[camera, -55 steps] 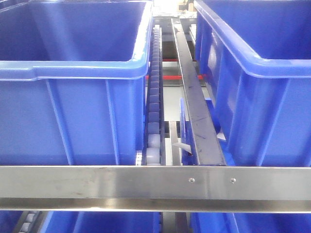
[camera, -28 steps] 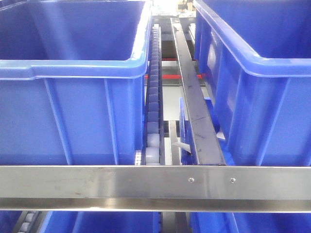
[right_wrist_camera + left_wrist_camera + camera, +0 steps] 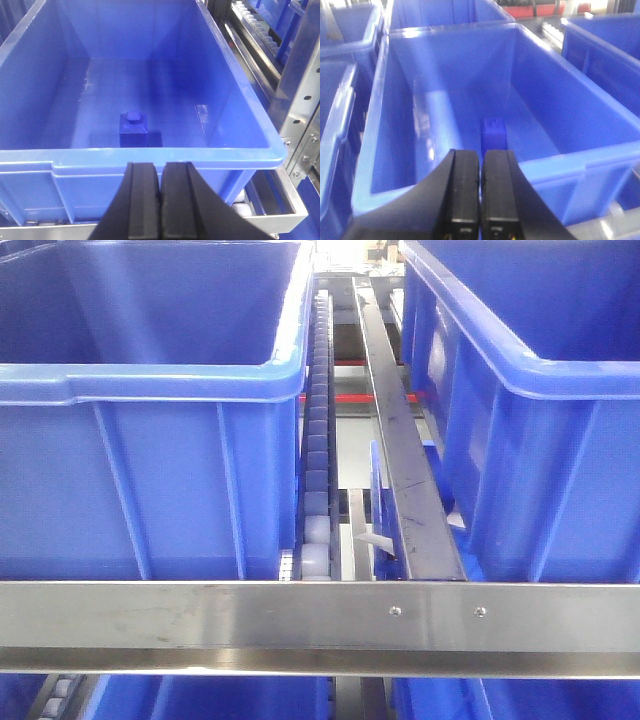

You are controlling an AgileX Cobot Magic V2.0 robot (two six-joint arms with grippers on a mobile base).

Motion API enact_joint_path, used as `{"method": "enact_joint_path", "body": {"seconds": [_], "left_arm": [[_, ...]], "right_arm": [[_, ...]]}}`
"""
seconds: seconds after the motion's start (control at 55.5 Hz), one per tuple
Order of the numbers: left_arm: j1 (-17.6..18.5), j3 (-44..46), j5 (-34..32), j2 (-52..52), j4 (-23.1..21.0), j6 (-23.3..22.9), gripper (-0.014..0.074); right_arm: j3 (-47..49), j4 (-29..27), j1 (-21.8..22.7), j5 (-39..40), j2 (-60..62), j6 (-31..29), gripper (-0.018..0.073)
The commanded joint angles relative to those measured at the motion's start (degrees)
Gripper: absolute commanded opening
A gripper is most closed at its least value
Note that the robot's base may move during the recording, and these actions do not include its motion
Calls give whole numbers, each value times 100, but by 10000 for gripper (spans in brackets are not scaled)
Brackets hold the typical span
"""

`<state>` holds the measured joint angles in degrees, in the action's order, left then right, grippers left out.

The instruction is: Pick and sort blue part to right shelf

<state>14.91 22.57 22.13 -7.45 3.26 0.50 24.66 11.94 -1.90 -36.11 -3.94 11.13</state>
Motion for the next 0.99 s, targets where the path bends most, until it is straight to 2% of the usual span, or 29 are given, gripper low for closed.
{"method": "enact_joint_path", "body": {"seconds": [0.0,0.144,0.307,0.361,0.433,0.974], "left_arm": [[-286,-372,-1354,114,-27,-4,124],[-970,-1583,-2485,530,-484,-4,124],[-1286,-2452,-2971,824,-537,-4,124],[-1336,-2453,-2464,918,-537,-4,124],[-1336,-2467,-2308,918,-537,-4,124],[-1336,-2467,-2307,918,-537,-4,124]], "right_arm": [[144,51,3,511,-131,-60,48],[144,51,3,511,-131,-60,48],[144,51,3,511,-131,-60,48],[144,51,3,511,-131,-60,48],[144,51,3,512,-131,-60,48],[144,51,3,512,-131,-60,48]]}}
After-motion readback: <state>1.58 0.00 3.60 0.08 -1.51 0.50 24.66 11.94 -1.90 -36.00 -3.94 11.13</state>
